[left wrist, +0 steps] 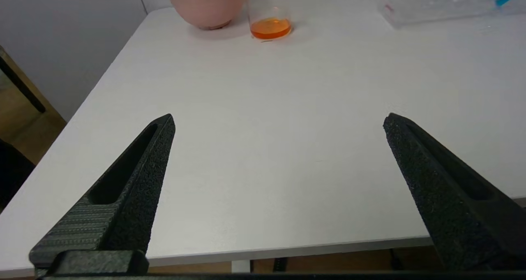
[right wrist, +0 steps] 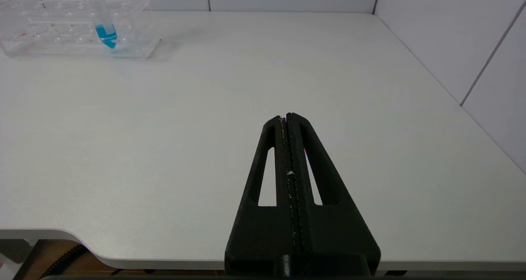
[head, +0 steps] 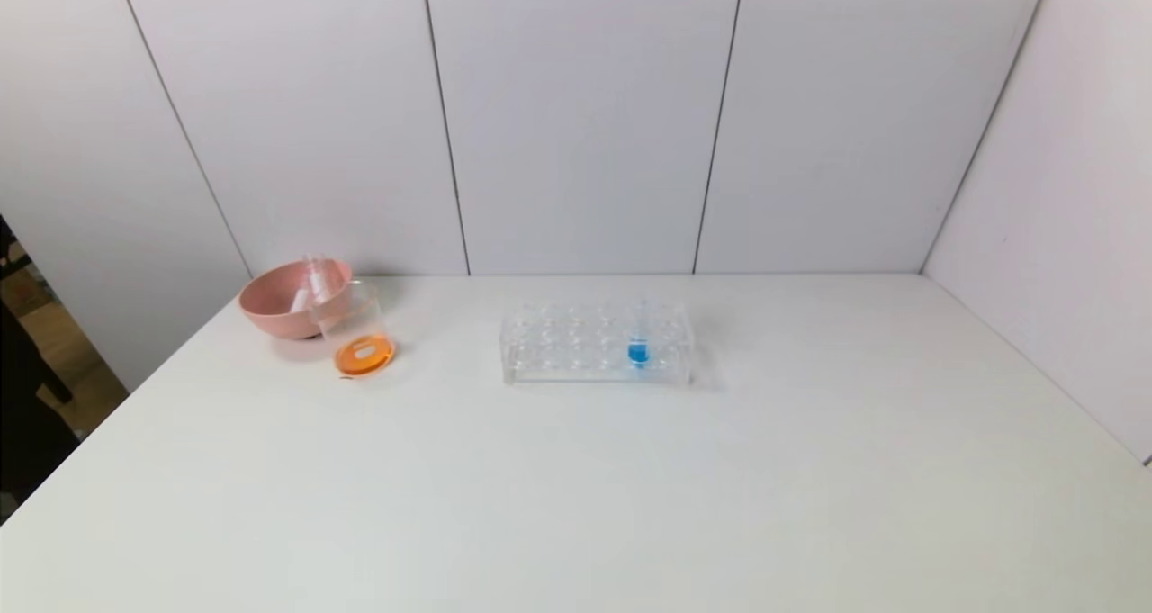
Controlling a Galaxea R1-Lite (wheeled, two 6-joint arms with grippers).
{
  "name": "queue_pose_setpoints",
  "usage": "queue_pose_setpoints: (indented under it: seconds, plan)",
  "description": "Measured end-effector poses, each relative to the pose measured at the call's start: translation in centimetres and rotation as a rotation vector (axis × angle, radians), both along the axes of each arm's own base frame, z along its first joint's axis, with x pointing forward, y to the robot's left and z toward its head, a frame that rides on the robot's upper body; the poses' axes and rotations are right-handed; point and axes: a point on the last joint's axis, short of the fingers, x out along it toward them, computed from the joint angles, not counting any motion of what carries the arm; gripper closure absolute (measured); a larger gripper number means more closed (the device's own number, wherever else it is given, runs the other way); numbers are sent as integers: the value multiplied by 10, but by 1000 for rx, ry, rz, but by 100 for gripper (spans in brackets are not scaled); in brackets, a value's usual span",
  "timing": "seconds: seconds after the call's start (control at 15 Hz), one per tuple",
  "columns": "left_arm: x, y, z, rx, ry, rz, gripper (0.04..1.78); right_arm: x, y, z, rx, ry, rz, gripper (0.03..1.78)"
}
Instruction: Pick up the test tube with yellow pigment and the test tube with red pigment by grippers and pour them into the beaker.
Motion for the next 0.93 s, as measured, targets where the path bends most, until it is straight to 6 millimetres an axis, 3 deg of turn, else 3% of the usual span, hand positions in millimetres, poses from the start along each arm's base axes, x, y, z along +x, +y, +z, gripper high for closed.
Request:
queue_pose_setpoints:
  seconds: [0.93]
  plan:
    - [0,0,0,-81,-1,22,5,0,0,0,0,-1,0,170]
